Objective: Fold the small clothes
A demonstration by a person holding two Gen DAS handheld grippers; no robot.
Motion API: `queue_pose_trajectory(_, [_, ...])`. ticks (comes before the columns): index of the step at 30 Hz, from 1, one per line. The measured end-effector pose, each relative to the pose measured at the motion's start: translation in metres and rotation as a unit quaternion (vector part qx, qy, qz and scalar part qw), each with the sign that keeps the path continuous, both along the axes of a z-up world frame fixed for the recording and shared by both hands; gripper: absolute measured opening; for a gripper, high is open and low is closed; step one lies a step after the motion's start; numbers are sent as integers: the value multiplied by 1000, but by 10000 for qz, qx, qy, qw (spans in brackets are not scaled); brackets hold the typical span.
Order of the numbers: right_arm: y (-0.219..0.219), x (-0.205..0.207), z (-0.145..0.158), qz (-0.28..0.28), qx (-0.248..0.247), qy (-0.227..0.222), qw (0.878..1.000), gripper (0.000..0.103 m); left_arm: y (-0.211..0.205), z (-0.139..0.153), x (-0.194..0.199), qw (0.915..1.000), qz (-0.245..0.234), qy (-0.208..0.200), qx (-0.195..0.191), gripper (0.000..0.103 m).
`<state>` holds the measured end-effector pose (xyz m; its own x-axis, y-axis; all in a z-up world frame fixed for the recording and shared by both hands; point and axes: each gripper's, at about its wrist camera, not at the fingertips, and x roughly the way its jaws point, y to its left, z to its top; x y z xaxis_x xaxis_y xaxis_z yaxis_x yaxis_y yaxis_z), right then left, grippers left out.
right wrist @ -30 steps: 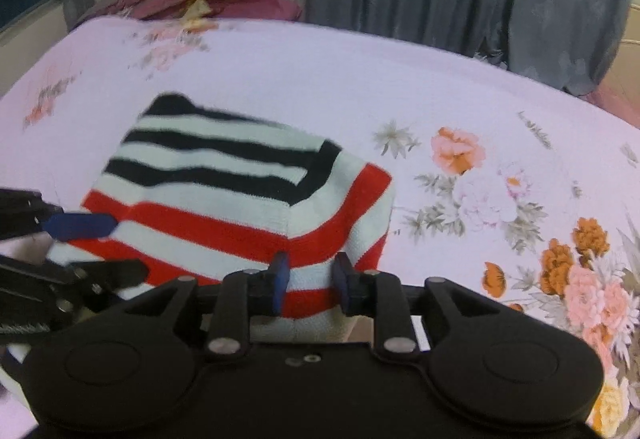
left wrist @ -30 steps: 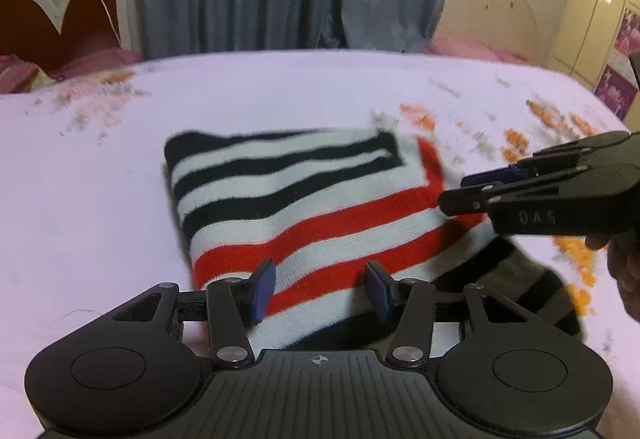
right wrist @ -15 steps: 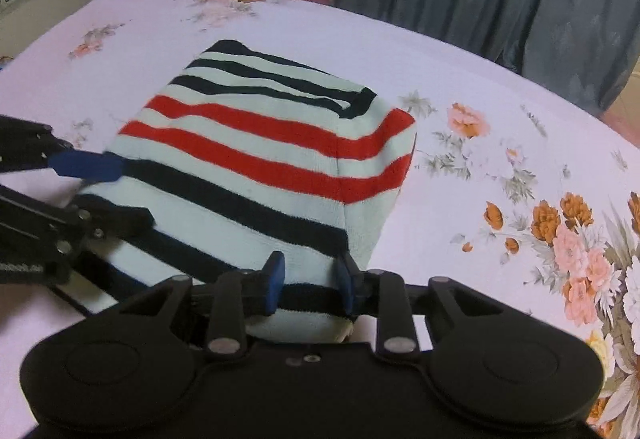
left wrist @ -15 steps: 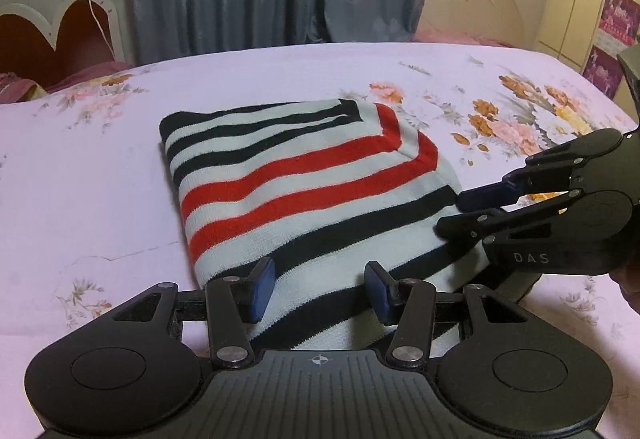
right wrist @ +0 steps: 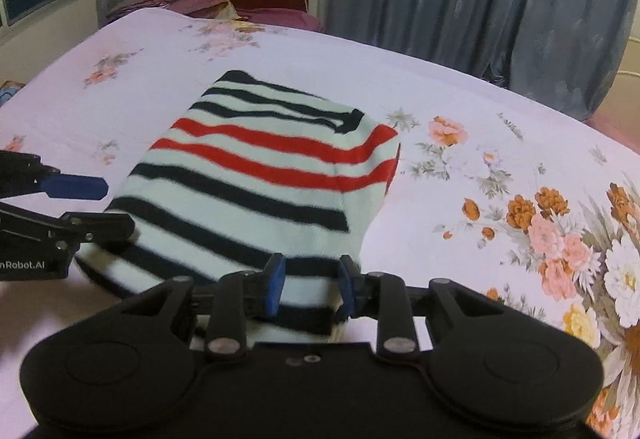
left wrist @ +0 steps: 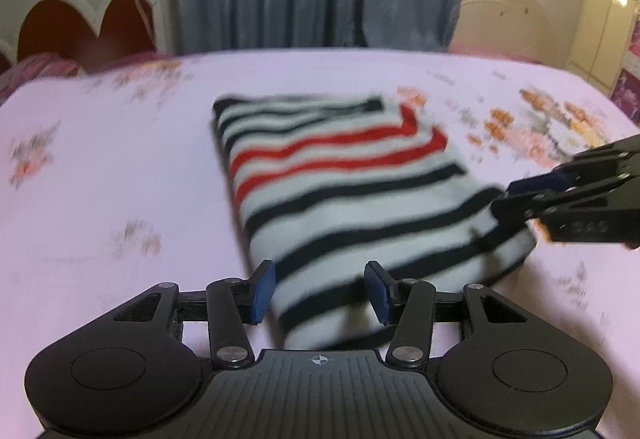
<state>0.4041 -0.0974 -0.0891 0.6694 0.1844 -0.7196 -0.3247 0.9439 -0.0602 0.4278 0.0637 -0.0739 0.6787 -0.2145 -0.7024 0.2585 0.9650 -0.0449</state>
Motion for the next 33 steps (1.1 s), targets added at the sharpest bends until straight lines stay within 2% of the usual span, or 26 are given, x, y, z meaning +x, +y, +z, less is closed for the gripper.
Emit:
queue_pose_trajectory(6, [5, 2, -26, -67, -278, 353, 9990, 19, 2, -23, -3, 9996, 113, 240, 33, 50])
queue_pose_trajectory(20, [-6, 0, -44, -101, -140, 168, 9997, 17, 0, -38, 3, 9991, 299, 289, -52, 50])
queue_pose_trajectory(33, [-9, -4, -43, -124, -53, 132, 9998, 20, -7, -36, -2, 9988, 426, 201, 149, 50])
